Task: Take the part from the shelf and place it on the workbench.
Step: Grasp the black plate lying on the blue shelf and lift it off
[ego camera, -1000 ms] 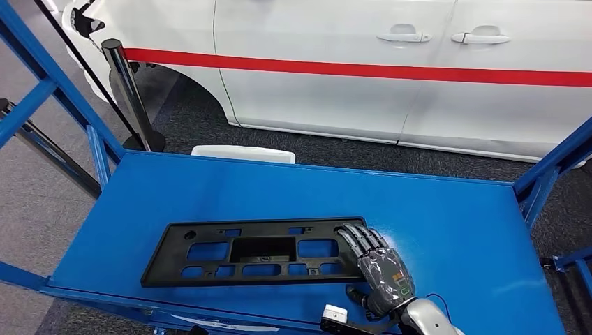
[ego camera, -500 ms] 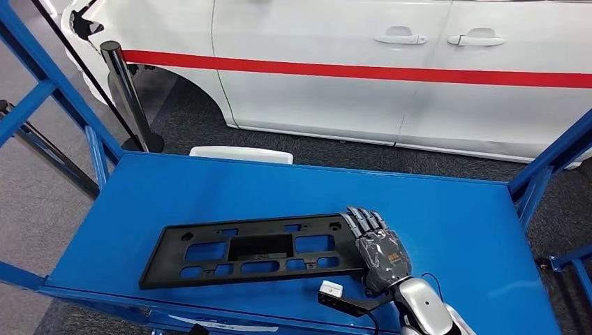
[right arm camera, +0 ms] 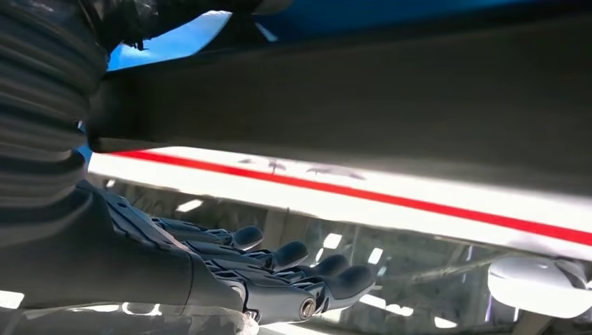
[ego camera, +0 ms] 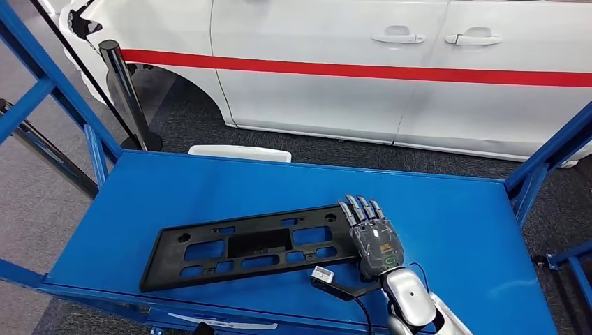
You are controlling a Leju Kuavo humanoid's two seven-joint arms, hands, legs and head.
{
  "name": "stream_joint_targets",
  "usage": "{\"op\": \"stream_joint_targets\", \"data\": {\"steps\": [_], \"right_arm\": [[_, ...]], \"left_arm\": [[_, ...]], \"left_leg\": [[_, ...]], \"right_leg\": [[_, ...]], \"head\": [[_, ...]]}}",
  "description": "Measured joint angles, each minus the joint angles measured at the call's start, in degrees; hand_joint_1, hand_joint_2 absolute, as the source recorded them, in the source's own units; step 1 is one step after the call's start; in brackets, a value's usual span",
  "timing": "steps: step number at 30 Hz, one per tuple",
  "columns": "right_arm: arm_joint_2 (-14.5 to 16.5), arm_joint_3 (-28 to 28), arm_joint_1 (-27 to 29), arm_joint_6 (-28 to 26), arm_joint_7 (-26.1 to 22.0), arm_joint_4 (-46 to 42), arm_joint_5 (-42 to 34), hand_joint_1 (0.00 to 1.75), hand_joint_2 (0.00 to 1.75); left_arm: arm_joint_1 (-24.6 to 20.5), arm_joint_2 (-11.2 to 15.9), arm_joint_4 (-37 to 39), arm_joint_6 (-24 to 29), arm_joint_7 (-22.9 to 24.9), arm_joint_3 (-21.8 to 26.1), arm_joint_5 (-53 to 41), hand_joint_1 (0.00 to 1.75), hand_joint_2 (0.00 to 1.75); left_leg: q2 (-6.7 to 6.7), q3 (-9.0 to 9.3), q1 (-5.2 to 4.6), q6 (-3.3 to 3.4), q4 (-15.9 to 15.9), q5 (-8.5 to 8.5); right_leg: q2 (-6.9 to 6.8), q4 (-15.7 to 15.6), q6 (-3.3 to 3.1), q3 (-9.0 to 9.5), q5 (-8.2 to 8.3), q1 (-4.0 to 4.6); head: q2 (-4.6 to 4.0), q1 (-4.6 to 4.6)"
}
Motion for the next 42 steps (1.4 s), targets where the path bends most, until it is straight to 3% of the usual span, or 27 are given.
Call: {"op": "stream_joint_targets", "data": {"steps": [2,3,6,7,8,9,12,14,17,19,21,22,23,24,25,27,28,32,34,36,38,39,40,42], "right_arm": [[0.81,0.2,-0.31,-1.72,1.38,1.36,3.12,0.0,1.75],[1.25,0.28,-0.4,-2.69,2.05,2.18,4.91,0.0,1.75],[2.63,0.51,-0.47,-5.29,2.85,4.76,8.6,0.0,1.75],[3.14,0.58,-0.51,-6.03,2.61,5.66,9.17,0.0,1.75],[3.72,0.62,-0.65,-6.69,2.16,6.6,9.53,0.0,1.75],[4.34,0.65,-0.91,-7.29,1.62,7.56,9.76,0.0,1.75],[6.13,0.68,-2.16,-8.3,0.47,10.09,9.89,0.0,1.75],[7.21,0.72,-2.81,-8.48,0.17,11.35,9.91,0.0,1.75],[8.53,0.78,-3.56,-8.58,-0.07,12.64,9.89,0.0,1.75],[9.39,0.84,-4.1,-8.68,-0.41,13.49,9.62,0.0,1.75],[10.26,0.87,-4.6,-8.72,-0.9,14.67,9.11,0.0,1.75],[10.68,0.88,-4.89,-8.71,-1.2,15.38,8.73,0.0,1.75],[11.11,0.88,-5.23,-8.7,-1.55,16.18,8.25,0.0,1.75],[11.53,0.88,-5.63,-8.68,-1.87,17.0,7.72,0.0,1.75],[11.98,0.88,-6.07,-8.66,-2.18,17.82,7.21,0.0,1.75],[12.8,0.88,-7.01,-8.84,-2.53,19.4,6.38,0.0,1.75],[13.08,0.88,-7.44,-9.19,-2.61,20.25,6.07,0.05,1.75],[13.33,0.25,-8.56,-12.21,-3.28,23.75,4.67,1.67,1.75],[13.27,-0.74,-8.67,-13.54,-4.55,25.48,3.29,1.75,1.75],[13.18,-1.91,-8.62,-14.45,-6.17,27.14,1.89,1.75,1.75],[13.06,-2.92,-8.41,-14.8,-7.44,28.25,1.01,1.75,1.75],[13.02,-3.3,-8.32,-14.78,-7.9,28.57,0.76,1.75,1.75],[12.99,-3.63,-8.27,-14.75,-8.27,28.75,0.6,1.75,1.75],[12.99,-4.22,-8.29,-14.7,-8.85,28.83,0.37,1.75,1.75]], "left_arm": [[-0.03,-0.02,0.0,-0.14,0.25,-0.01,-0.32,0.0,0.0],[-0.1,-0.03,0.0,-0.21,0.38,-0.02,-0.52,0.0,0.0],[-0.33,-0.05,0.0,-0.41,0.69,-0.04,-1.26,0.0,0.0],[-0.34,-0.06,0.0,-0.48,0.83,-0.04,-1.57,0.0,0.0],[-0.35,-0.08,0.0,-0.54,1.01,-0.05,-1.94,0.0,0.0],[-0.39,-0.11,0.0,-0.57,1.22,-0.05,-2.36,0.0,0.0],[-0.77,-0.32,0.0,-0.6,1.67,-0.05,-3.27,0.0,0.0],[-1.1,-0.38,0.0,-0.6,1.77,-0.05,-3.51,0.0,0.0],[-1.35,-0.39,0.0,-0.6,1.8,-0.05,-3.67,0.0,0.0],[-1.39,-0.39,0.0,-0.6,1.89,-0.05,-3.97,0.0,0.0],[-1.35,-0.4,0.0,-0.61,2.1,-0.05,-4.31,0.0,0.0],[-1.32,-0.42,0.0,-0.61,2.23,-0.05,-4.44,0.0,0.0],[-1.29,-0.43,0.0,-0.62,2.35,-0.05,-4.59,0.0,0.0],[-1.3,-0.44,0.0,-0.62,2.44,-0.05,-4.74,0.0,0.0],[-1.35,-0.44,0.0,-0.62,2.51,-0.05,-4.86,0.0,0.0],[-1.56,-0.43,0.0,-0.62,2.57,-0.05,-5.04,0.0,0.0],[-1.72,-0.43,0.0,-0.62,2.59,-0.05,-5.09,0.0,0.0],[-1.94,-0.47,0.0,-0.62,2.63,-0.07,-5.36,0.0,0.0],[-1.96,-0.51,0.0,-0.62,2.64,-0.07,-5.45,0.0,0.0],[-1.9,-0.52,0.0,-0.62,2.66,-0.07,-5.49,0.0,0.0],[-1.73,-0.52,0.0,-0.61,2.66,-0.07,-5.5,0.0,0.0],[-1.66,-0.53,0.0,-0.6,2.65,-0.07,-5.51,0.0,0.0],[-1.64,-0.55,0.0,-0.58,2.63,-0.07,-5.5,0.0,0.0],[-1.68,-0.58,0.0,-0.51,2.53,-0.07,-5.45,0.0,0.0]], "left_leg": [[0.03,0.21,0.31,0.56,-0.61,0.49],[0.06,0.32,0.47,0.9,-0.93,0.79],[0.15,0.11,0.49,1.37,-1.1,1.14],[0.17,0.02,0.44,1.38,-1.01,1.12],[0.19,0.0,0.42,1.38,-0.92,1.07],[0.2,0.05,0.42,1.34,-0.81,0.99],[0.23,0.18,0.33,0.81,-0.29,0.55],[0.26,0.06,0.17,0.18,-0.01,0.25],[0.26,-0.05,0.28,-0.81,0.35,-0.15],[0.22,-1.6,0.45,-1.45,4.0,-2.64],[0.2,-4.95,0.64,-1.97,11.53,-6.6],[0.21,-6.41,0.7,-2.12,14.81,-7.82],[0.21,-7.1,0.72,-2.16,16.45,-8.01],[0.21,-6.66,0.71,-2.07,15.77,-7.05],[0.21,-5.07,0.68,-1.86,12.79,-5.23],[0.29,-0.69,0.45,-1.08,4.25,-1.75],[0.33,0.74,0.27,-0.7,1.25,-0.85],[0.37,1.55,0.12,0.46,-1.19,0.02],[0.49,1.77,0.47,1.11,-2.09,0.9],[0.64,1.49,0.54,1.43,-2.29,1.27],[0.75,1.2,0.51,1.45,-2.15,1.31],[0.77,1.14,0.51,1.41,-2.03,1.29],[0.75,1.12,0.53,1.32,-1.82,1.22],[0.64,0.99,0.45,0.9,-1.11,0.88]], "right_leg": [[-0.03,0.27,0.61,-0.11,-0.31,0.02],[-0.04,1.44,0.85,-0.65,-1.22,0.03],[-0.04,11.18,1.22,-5.29,-6.46,-0.01],[-0.04,14.26,1.28,-6.8,-7.38,-0.01],[-0.05,15.47,1.3,-7.43,-7.15,-0.02],[-0.05,14.32,1.25,-6.91,-5.79,-0.03],[-0.06,3.53,0.68,-1.82,-0.72,0.05],[0.0,0.45,0.11,-0.47,-0.17,0.26],[0.0,0.19,-0.88,-0.39,0.09,0.3],[-0.13,-0.04,-1.48,-0.43,0.37,0.03],[-0.18,-0.02,-1.74,-0.66,0.47,0.03],[-0.14,0.01,-1.77,-0.74,0.5,0.07],[-0.08,0.03,-1.78,-0.78,0.51,0.09],[0.01,0.04,-1.78,-0.75,0.52,0.12],[0.13,0.05,-1.75,-0.66,0.54,0.14],[0.32,0.05,-1.56,-0.45,0.61,0.25],[0.4,0.04,-1.32,-0.41,0.67,0.3],[0.44,-0.31,0.09,-0.22,0.87,0.36],[0.32,2.18,0.58,-1.36,-1.13,0.46],[0.25,9.1,0.87,-4.54,-5.21,0.41],[0.24,14.84,1.13,-7.11,-7.22,0.29],[0.23,14.87,1.22,-6.99,-6.56,0.18],[0.21,12.49,1.23,-5.69,-4.89,0.06],[0.17,4.72,1.01,-1.64,-1.42,-0.02]], "head": [[0.0,0.04],[0.0,0.08],[0.0,0.14],[0.0,0.13],[0.0,0.13],[0.0,0.14],[0.0,0.13],[0.0,0.11],[0.0,0.08],[0.0,0.02],[0.0,-0.02],[0.0,-0.01],[0.0,-0.02],[0.0,-0.02],[0.0,-0.02],[0.0,-0.01],[0.0,-0.01],[0.0,0.02],[0.0,0.09],[0.0,0.12],[0.0,0.11],[0.0,0.11],[0.0,0.11],[0.0,0.11]]}}
